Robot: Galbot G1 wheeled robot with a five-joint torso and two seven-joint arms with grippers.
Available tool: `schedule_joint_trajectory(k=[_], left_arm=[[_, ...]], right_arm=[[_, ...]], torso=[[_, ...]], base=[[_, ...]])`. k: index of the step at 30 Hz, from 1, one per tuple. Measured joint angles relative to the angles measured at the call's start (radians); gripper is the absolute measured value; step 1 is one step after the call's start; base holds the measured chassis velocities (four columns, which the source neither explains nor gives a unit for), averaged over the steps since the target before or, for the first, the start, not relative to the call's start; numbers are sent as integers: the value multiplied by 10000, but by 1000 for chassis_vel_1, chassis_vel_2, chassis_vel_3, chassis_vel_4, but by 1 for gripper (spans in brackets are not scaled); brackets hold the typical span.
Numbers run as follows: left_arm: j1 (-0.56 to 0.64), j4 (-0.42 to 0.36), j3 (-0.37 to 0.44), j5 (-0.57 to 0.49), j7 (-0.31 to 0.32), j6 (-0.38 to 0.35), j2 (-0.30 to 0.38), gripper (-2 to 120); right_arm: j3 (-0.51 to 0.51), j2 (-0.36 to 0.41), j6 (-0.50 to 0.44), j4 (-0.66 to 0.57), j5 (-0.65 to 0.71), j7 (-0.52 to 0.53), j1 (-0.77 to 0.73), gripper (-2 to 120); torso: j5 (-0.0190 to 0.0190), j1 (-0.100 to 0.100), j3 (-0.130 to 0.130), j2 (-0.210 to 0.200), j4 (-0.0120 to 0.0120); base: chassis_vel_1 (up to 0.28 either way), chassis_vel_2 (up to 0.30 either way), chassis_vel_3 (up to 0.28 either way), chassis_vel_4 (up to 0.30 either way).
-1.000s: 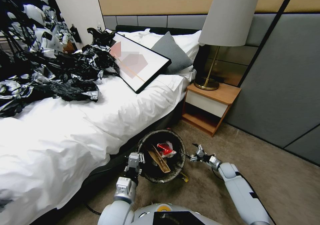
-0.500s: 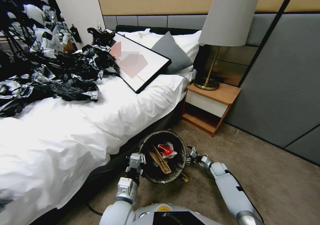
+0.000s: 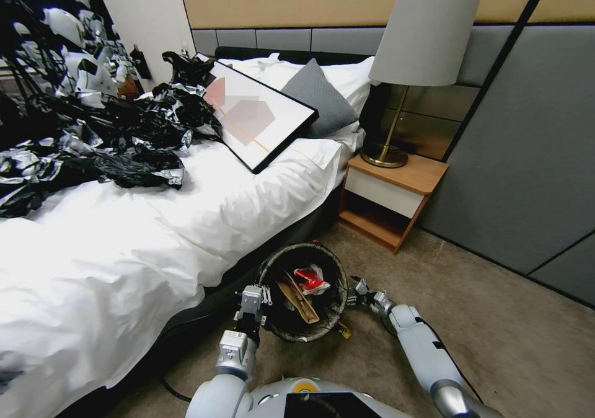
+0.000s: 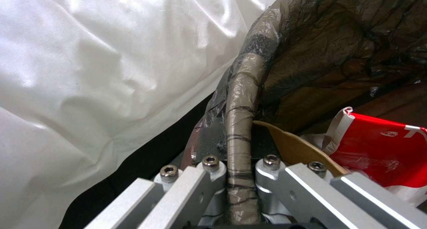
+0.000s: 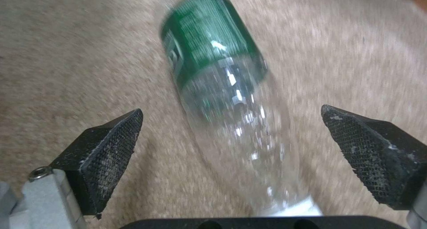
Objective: Pick up the trash bin, then pick up the garbage from the floor and place it into the trash bin.
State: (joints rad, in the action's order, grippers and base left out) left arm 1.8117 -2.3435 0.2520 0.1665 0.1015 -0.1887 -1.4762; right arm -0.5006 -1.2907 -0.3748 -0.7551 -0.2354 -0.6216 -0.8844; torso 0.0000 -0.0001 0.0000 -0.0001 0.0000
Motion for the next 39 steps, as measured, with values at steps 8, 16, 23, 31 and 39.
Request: schedule_joint_trajectory(k=[8,16,23,31,39], left_arm=[[53,2,7,31,4,8,-3,0],[82,-2,10,41,7,11,-4,0],[91,-70,160,-5,8,11,3,0],[48,-47,38,-9,3,12,20,0],[10,-4,-55,-12,-6,9,35,0]], right_arm=[[-1,-66,-7,380,224,-3,178,74],[0,-83,-35,434,305,-18,243,43],[0,-70,-74,399,379,-54,170,25],[-33,-33,-111,267,435,-69,-10,21],[-74,-11,-184,149,534,-110,-159,21]], torso=[[0,0,0,0,0],[0,0,0,0,1],[0,0,0,0,1],[0,0,0,0,0],[0,0,0,0,0]], base=[[0,0,0,0],[0,0,0,0],[0,0,0,0],[0,0,0,0],[0,0,0,0]])
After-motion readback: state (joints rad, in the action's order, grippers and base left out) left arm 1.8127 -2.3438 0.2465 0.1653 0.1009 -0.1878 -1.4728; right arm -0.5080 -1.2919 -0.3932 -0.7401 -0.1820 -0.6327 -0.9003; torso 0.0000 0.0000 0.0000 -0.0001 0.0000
